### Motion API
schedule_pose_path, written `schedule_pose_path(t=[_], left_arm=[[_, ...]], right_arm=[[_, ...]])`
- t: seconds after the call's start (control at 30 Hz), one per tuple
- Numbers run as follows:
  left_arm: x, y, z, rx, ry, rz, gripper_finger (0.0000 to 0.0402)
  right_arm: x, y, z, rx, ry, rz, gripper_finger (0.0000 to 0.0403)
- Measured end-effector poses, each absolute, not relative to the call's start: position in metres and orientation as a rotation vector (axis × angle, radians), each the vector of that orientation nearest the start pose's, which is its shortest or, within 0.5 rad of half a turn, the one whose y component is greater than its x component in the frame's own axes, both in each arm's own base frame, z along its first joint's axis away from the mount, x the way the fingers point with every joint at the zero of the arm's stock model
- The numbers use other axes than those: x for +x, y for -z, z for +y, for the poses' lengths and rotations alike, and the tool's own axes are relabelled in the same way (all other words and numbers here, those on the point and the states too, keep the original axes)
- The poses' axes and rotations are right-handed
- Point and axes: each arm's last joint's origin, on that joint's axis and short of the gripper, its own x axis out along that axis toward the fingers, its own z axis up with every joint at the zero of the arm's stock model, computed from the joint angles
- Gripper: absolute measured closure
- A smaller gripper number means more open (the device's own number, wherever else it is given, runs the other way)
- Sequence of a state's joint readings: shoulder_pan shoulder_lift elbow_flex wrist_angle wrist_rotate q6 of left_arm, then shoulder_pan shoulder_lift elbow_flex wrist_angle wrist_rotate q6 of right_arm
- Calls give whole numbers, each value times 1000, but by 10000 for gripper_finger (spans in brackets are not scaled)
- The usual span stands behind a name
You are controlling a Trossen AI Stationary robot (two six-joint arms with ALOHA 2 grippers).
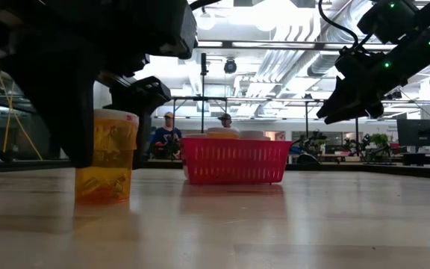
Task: Pick and place pill bottles into a basket
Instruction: Put the orange medicine bottle into the bin
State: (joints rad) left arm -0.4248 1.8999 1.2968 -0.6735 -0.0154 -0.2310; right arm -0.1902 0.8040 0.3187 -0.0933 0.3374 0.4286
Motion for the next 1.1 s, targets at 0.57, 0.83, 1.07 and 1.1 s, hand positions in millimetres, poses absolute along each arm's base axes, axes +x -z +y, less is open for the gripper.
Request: schedule_pose_path(t=[0.57,0.83,1.07,1.1], left_arm=[[337,-171,-152,49,187,1287,158],[342,-180,-152,38,187,1271,149],[354,-195,-134,18,149,1272,163],[355,-197,-131,14,139,1278,161]], right_arm=[[156,-180,-40,364,629,464,192],[156,-180,-40,364,629,464,192],[156,-180,-40,364,629,464,192],[156,-180,-40,364,628,464,192]])
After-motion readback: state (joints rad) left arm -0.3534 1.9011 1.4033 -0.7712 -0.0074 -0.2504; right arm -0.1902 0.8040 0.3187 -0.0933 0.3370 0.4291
